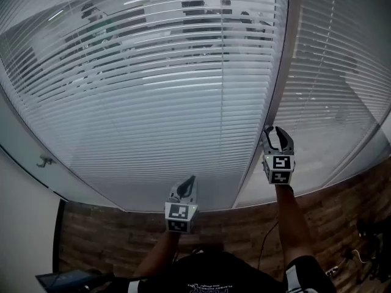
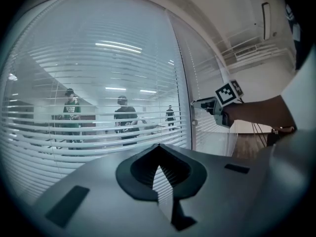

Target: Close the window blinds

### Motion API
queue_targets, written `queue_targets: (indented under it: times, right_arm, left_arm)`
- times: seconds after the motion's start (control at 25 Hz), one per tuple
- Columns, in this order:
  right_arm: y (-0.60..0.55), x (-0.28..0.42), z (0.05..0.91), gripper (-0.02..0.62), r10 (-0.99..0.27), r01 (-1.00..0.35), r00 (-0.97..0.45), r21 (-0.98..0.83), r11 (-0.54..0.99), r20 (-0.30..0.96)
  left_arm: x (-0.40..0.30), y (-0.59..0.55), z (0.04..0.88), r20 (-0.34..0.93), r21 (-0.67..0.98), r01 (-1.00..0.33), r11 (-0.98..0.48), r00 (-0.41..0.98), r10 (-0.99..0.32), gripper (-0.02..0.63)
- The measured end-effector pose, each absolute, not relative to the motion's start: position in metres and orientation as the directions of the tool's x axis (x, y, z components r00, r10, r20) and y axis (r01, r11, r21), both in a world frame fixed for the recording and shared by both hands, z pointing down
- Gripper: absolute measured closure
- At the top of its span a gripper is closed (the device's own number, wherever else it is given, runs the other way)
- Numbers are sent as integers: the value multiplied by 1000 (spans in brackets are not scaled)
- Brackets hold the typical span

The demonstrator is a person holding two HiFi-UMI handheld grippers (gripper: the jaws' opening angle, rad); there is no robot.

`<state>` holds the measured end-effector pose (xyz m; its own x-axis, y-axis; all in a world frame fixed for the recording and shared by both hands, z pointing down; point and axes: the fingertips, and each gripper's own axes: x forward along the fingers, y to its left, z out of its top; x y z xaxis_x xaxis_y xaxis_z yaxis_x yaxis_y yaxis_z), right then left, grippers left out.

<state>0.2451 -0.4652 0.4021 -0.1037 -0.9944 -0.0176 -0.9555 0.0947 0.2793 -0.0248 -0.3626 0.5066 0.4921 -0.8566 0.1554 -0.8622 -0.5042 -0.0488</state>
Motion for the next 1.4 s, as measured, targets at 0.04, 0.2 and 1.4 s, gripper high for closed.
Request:
queue_targets:
  times: [0.04, 0.2, 1.4]
  right_arm:
    - [-467, 245, 402, 434, -994, -961, -106, 260, 98, -14]
    - [-469, 245, 395, 434, -996, -979, -82, 188, 73, -39]
    - [-469, 237, 393, 469, -999, -889, -52, 455, 41, -12]
  left_arm:
    - [-23, -361, 507, 155, -60, -859, -508, 495, -855, 611]
    - [-23, -359, 510, 156, -80, -856, -510, 495, -855, 611]
    - [-18, -364, 505, 154, -23, -854, -520, 511, -846, 611]
